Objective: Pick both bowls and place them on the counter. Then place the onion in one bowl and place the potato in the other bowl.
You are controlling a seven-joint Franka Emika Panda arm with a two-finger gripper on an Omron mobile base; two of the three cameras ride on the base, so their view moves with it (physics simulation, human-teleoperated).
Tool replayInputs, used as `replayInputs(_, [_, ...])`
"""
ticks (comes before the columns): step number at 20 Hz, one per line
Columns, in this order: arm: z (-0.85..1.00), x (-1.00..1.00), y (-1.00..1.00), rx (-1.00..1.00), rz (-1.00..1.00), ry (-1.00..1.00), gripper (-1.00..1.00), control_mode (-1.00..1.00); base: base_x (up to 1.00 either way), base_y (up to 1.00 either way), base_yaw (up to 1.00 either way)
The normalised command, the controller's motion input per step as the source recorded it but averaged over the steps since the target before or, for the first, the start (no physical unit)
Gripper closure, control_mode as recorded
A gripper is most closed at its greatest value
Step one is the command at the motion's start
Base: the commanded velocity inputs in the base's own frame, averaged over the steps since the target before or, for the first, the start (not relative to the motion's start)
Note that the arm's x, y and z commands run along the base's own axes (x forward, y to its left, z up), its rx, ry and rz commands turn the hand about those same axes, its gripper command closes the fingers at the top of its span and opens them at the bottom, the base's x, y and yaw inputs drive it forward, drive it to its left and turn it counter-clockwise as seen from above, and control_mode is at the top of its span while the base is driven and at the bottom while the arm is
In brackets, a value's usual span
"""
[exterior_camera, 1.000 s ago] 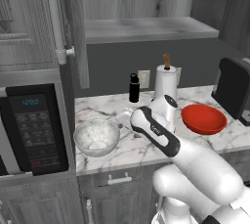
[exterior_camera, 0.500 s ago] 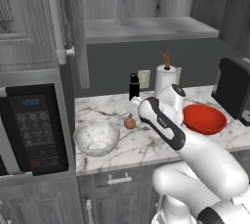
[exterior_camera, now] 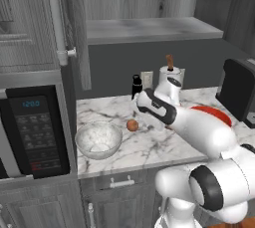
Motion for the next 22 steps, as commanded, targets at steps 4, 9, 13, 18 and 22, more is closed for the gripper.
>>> replayInputs(4, [-0.38, 0.41, 0.00, -0.03, -0.02, 0.15, -1.00, -1.00, 0.00, 0.00, 0.00])
replayInputs(9, [-0.33, 0.38, -0.04, 0.00, 0.00, 0.11, -1.00, -1.00, 0.00, 0.00, 0.00])
replayInputs(13, [-0.28, 0.39, 0.00, 0.00, -0.01, 0.07, -1.00, -1.00, 0.00, 0.00, 0.00])
replayInputs(18, [-0.32, 0.27, 0.00, 0.00, 0.00, 0.04, -1.00, -1.00, 0.00, 0.00, 0.00])
replayInputs(22, [-0.34, 0.17, 0.01, 0.00, 0.00, 0.04, -1.00, -1.00, 0.00, 0.00, 0.00])
